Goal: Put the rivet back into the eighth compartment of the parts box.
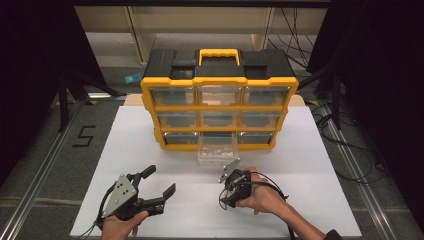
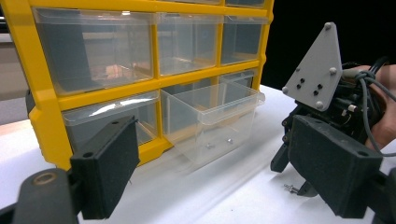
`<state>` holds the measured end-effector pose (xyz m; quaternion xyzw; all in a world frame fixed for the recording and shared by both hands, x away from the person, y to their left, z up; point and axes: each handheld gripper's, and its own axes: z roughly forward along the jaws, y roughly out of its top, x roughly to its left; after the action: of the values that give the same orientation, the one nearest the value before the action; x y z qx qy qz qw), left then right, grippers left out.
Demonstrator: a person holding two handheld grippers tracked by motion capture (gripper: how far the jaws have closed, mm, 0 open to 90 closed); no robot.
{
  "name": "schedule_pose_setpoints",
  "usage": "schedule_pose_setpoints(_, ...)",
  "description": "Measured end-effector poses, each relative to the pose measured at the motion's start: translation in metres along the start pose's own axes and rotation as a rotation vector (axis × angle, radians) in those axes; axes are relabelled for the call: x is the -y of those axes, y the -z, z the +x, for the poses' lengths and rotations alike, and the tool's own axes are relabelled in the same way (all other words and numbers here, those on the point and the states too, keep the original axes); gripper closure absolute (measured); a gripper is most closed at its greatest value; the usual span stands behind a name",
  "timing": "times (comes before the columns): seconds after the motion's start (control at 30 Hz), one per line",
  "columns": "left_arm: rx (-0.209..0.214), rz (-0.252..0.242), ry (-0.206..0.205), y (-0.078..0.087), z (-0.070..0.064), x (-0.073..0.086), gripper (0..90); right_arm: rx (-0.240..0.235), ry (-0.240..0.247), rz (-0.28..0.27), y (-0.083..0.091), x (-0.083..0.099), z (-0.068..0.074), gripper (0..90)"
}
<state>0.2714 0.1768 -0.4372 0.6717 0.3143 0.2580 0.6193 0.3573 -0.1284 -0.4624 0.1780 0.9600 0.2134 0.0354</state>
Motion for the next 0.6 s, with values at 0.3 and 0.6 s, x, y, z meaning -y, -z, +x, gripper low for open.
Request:
schedule_pose_setpoints(0.3,-0.001,0.001,-0.001,-0.0003,-0.0001,0.0002,16.2,-0.007,0.020,0.022,-0.0046,-0.0008,0.0042,66.9)
schedule_pose_setpoints(0.6,0.001,0.004,-0.001,-0.0008,-0.0008,0.0006,16.2,-0.038,0.056,0.023,-0.0052,-0.0021,0.0043,83.0)
